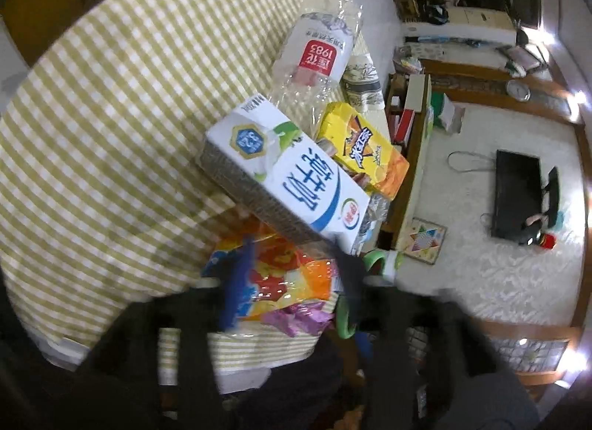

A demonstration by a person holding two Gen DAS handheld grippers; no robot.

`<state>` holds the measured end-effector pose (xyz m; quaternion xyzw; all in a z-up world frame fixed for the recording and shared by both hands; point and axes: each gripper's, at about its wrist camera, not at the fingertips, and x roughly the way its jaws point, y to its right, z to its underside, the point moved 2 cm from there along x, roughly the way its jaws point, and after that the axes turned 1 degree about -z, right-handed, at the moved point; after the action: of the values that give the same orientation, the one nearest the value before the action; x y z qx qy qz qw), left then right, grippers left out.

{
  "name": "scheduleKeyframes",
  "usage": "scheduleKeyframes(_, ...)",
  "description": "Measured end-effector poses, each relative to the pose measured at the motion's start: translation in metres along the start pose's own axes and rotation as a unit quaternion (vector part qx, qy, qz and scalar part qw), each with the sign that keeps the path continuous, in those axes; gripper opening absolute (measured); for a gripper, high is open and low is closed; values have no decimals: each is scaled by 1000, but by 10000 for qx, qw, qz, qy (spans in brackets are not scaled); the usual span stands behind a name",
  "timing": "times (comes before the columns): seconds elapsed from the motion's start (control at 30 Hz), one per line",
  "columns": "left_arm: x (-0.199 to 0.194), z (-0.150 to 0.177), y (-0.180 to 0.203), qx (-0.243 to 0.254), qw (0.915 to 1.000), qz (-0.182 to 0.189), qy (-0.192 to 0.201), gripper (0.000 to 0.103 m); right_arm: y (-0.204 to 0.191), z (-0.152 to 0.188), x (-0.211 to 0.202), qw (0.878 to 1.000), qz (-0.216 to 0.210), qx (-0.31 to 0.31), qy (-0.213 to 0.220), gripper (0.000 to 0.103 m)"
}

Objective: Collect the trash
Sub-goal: 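Grasp the milk carton with the left tool while the right tool grasps the pink bag, then lift the milk carton and pink bag and carry both toward the green bin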

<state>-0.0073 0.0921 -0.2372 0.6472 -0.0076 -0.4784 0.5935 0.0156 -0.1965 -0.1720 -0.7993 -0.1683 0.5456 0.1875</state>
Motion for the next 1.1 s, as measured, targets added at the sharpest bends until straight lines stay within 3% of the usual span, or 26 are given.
scheduleKeyframes(0.13, 5, -5, -2, -257, 9995, 123, 118, 73, 5, -12, 30, 9980, -204, 579, -158, 86)
scheduleKeyframes(0.23, 13, -13, -4, -482, 9986, 152, 133, 74, 8, -18, 52, 9934, -401, 1022, -343, 88)
scheduleKeyframes(0.47, 27, -23, -15, -897, 9959, 123, 56, 77, 12, -27, 89, 9856, -379, 1558, -541, 91)
scheduleKeyframes(0.53, 31, -22, -12, -867, 9962, 66, 24, 77, 11, -28, 95, 9843, -487, 1566, -656, 85)
scheduleKeyframes(0.57, 32, -21, -11, -838, 9965, 40, 1, 77, 9, -28, 98, 9847, -504, 1496, -741, 72)
scheduleKeyframes(0.6, 34, -21, -9, -791, 9969, -6, -14, 77, 8, -28, 98, 9852, -526, 1428, -784, 67)
scheduleKeyframes(0.63, 36, -21, -6, -757, 9971, -33, -8, 76, 6, -29, 97, 9863, -559, 1345, -775, 62)
scheduleKeyframes(0.67, 36, -21, -4, -703, 9975, -23, 6, 66, 5, -30, 94, 9872, -584, 1280, -758, 55)
scheduleKeyframes(0.7, 37, -21, 0, -672, 9977, -3, -2, 63, 5, -31, 90, 9876, -632, 1226, -743, 47)
scheduleKeyframes(0.87, 28, -24, 13, -320, 9994, -56, 67, 45, 9, -35, 66, 9885, -799, 1160, -544, 42)
scheduleKeyframes(1.1, 13, -15, 36, 596, 9967, -520, 156, 42, 9, -39, 13, 9955, -652, 687, -40, 42)
